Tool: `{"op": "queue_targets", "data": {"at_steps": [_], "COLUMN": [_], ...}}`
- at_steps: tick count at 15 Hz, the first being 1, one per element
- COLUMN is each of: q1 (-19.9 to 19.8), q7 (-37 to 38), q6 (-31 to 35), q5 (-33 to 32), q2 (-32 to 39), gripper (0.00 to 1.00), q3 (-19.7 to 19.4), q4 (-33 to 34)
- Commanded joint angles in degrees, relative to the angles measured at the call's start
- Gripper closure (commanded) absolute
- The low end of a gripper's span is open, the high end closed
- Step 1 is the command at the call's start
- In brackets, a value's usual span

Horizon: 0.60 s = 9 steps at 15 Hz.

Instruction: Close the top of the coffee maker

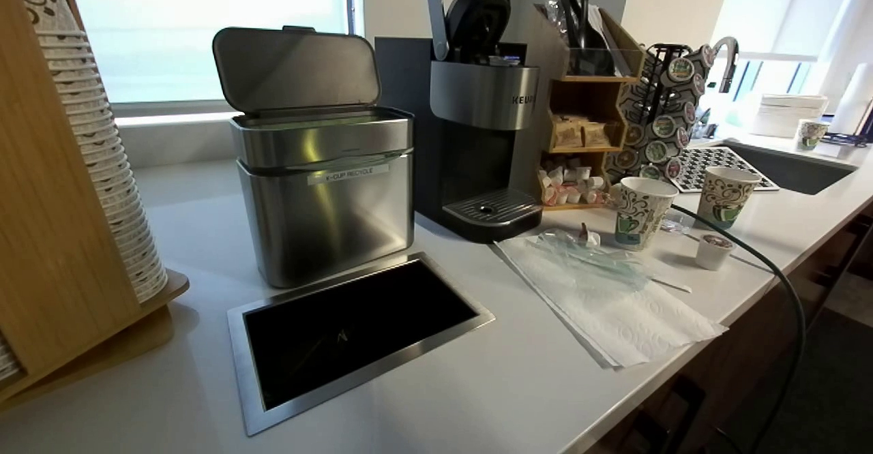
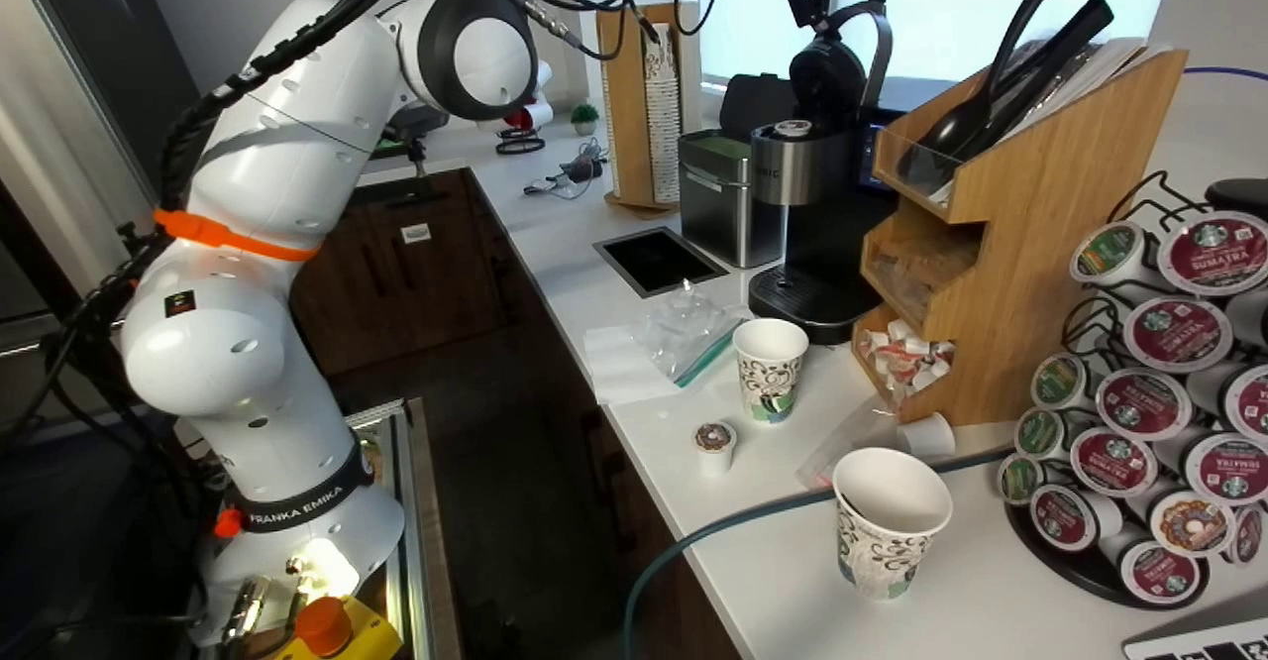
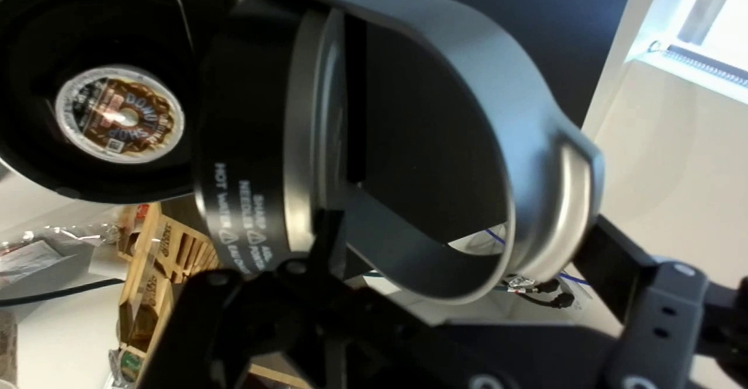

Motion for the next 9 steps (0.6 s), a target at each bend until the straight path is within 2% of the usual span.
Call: {"op": "queue_targets", "data": {"at_steps": [1, 9], "q1": [0.8, 0.9], "q7": [1.0, -5.0], "q6": [-9.1, -33.0], "q5": [0.1, -0.6], "q2": [-1.3, -3.7], "gripper": [0.00, 0.00], "q3": [-0.7, -0.8], "q4": [1.1, 0.2]}}
